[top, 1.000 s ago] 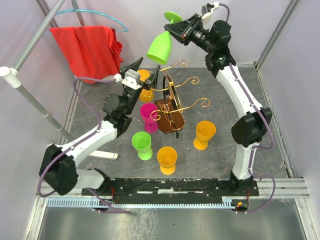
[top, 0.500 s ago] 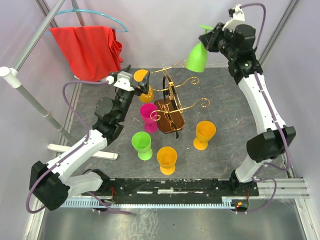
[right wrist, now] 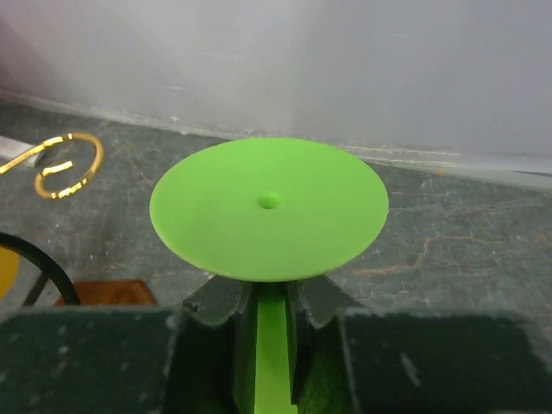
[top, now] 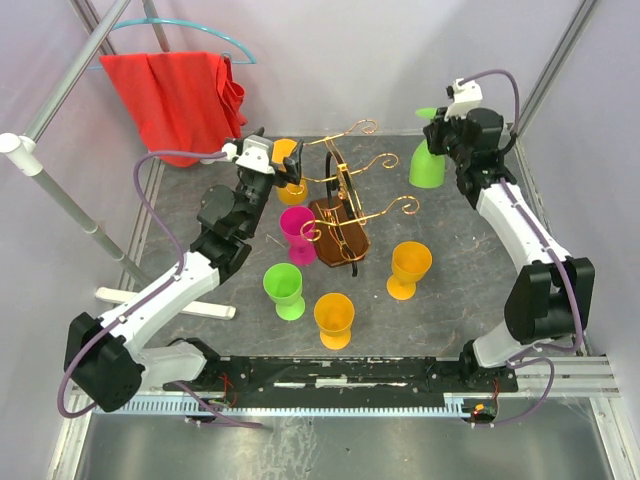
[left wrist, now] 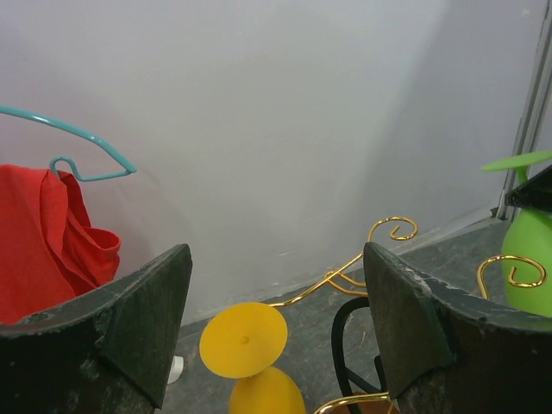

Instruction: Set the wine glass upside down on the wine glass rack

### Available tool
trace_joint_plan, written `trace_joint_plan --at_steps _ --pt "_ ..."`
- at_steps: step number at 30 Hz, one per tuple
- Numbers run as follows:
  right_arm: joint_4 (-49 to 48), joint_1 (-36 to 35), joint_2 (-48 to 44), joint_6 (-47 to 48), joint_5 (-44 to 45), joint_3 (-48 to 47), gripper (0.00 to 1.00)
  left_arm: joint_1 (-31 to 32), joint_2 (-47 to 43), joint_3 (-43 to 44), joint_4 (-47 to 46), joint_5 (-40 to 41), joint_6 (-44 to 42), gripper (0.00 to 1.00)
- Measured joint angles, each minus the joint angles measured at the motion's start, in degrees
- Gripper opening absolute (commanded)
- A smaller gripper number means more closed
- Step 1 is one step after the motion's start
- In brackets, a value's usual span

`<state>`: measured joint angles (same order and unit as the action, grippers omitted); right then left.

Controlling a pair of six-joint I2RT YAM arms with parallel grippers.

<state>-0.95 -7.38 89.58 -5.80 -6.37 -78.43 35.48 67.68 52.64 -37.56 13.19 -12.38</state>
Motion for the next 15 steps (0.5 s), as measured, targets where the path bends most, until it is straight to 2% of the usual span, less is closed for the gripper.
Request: trace_joint_plan --at_steps 6,15 --pt "-12.46 0.13 -0.48 2.56 -4.09 9.29 0.01 0.0 0.59 1.51 0.96 0.22 0.0 0.87" --pt "-27.32 1.11 1.38 2.56 -19.54 10.8 0.01 0.0 0.61 2.16 2.75 0.37 0.0 0.88"
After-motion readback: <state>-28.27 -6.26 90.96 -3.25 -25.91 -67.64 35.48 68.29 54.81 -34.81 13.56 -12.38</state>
